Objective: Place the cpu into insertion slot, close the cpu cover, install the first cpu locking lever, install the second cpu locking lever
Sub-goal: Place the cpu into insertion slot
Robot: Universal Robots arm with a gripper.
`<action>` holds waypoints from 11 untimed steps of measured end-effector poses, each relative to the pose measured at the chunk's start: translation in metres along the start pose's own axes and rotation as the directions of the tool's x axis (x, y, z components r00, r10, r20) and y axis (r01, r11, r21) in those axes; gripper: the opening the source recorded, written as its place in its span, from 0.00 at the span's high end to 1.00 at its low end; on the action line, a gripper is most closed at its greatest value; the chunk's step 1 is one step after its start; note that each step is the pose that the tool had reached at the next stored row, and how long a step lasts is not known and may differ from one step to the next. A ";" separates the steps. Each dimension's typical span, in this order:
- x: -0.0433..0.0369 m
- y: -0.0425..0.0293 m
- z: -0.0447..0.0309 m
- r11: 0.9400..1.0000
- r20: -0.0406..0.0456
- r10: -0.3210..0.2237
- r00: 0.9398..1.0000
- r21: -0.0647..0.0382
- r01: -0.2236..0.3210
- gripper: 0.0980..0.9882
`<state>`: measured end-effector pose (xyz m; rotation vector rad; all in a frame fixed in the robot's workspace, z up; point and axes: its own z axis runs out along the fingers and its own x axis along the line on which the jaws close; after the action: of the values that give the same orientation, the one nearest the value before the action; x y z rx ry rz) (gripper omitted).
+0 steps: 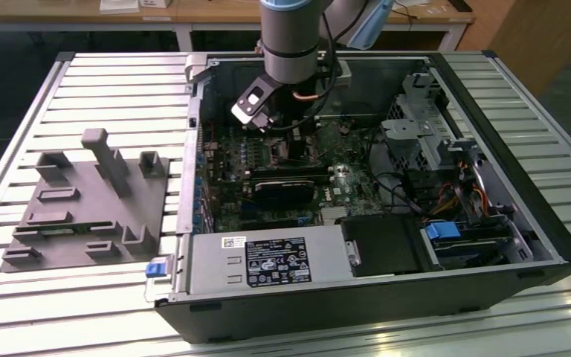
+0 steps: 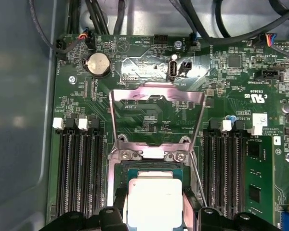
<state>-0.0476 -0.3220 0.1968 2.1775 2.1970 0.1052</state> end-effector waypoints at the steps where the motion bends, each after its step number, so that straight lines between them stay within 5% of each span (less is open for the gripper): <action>1: 0.0003 0.0000 0.0006 1.000 0.000 -0.001 1.000 0.000 0.001 0.51; 11: 0.0005 0.0000 0.0037 1.000 0.000 -0.001 1.000 0.000 0.001 0.51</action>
<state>-0.0474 -0.3214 0.1931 2.1768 2.1977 0.1048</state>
